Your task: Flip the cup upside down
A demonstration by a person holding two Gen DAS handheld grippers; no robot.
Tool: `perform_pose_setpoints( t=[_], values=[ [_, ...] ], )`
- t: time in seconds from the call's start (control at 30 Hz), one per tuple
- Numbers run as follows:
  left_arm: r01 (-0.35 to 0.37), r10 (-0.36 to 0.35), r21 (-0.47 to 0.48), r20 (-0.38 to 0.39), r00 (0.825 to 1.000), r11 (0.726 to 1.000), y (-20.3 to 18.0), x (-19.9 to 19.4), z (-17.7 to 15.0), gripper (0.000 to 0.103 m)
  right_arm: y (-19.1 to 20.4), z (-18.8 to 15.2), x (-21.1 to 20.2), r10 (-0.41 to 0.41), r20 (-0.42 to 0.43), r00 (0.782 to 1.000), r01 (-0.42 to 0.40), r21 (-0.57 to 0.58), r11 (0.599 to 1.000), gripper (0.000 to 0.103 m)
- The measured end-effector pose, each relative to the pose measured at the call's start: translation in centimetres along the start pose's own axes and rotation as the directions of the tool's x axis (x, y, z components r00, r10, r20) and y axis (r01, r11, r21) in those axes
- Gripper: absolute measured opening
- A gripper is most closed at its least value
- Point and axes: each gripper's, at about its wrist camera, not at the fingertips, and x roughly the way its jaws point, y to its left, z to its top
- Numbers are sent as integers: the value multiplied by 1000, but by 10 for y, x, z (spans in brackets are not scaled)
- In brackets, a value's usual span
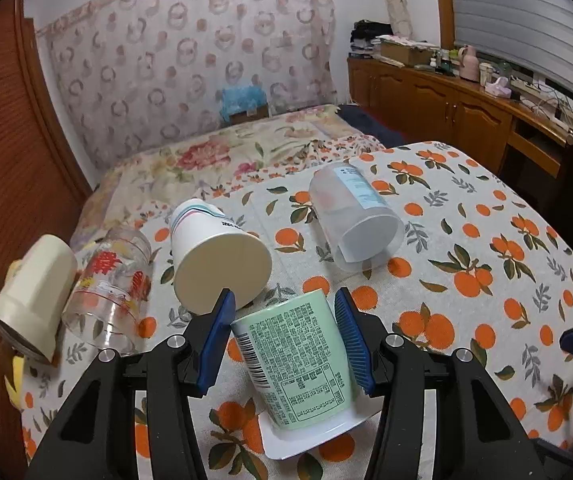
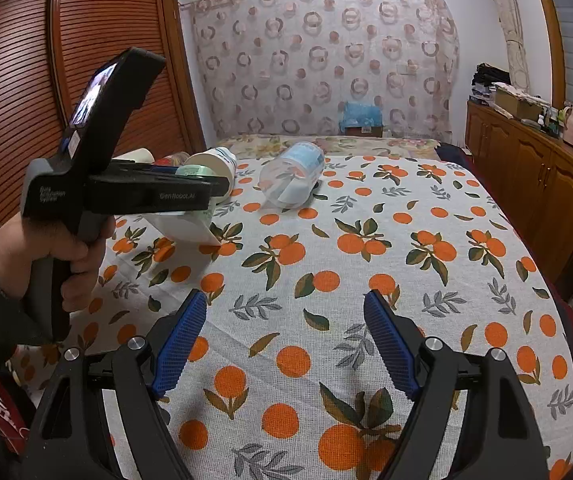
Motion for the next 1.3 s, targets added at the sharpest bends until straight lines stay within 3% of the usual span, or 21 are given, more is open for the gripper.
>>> perform_pose_setpoints(
  t=[0.43, 0.63, 0.77, 1.3],
  values=[
    [-21, 19, 47, 45, 999, 999, -11, -37, -26, 46, 0, 0, -1, -3, 3, 1000, 3, 0, 1000, 83],
    [0, -1, 16, 48, 999, 1000, -11, -46, -32, 47, 0, 1, -2, -7, 6, 1000, 6, 7, 1000, 83],
    [22, -20, -31, 53, 998, 999, -4, -51, -37, 56, 0, 2, -2, -8, 7, 1000, 8, 10, 1000, 83],
    [66, -50, -154, 102, 994, 986, 21, -77, -55, 78, -3, 1, 0, -19, 4, 1000, 19, 25, 1000, 83]
  ],
)
